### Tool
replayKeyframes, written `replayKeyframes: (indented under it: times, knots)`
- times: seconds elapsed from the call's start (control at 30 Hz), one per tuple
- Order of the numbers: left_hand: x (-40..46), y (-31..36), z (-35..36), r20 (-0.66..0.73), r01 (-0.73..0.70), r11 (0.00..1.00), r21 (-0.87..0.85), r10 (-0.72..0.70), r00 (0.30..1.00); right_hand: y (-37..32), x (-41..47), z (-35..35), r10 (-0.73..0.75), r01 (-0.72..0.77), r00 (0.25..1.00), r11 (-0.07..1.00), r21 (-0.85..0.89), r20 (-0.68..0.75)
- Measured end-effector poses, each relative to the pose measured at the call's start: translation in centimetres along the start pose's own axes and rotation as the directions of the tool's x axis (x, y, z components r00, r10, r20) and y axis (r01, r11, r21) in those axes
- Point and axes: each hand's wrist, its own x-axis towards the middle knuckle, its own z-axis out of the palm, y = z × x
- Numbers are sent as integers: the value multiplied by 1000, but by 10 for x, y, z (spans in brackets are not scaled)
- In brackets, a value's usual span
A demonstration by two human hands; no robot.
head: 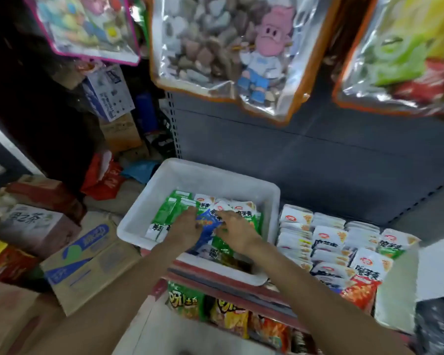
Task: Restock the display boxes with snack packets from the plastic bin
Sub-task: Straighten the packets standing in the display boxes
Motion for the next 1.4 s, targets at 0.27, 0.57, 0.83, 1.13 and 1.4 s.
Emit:
replayKeyframes:
  times: [0.27,0.57,0.83,1.13,1.4]
  knots:
    - [18,-37,-15,207,23,993,114,-46,977,-16,23,43,152,-99,958,970,-220,241]
    - [37,-37,-1,210,72,997,-14,-67,975,-12,10,38,224,-180,945,965,-193,238]
    - [29,-16,-8,65,107,967,-230,-94,993,-13,-4,25,258,-265,963,960,93,81]
    - [-26,76,-6,98,2,696,-718,99,990,24,-52,-52,536,13,809,397,918,-243]
    - [-40,177,45,55,-305,930,-206,322,945,96,-132,-123,495,254,643,582,772,-585]
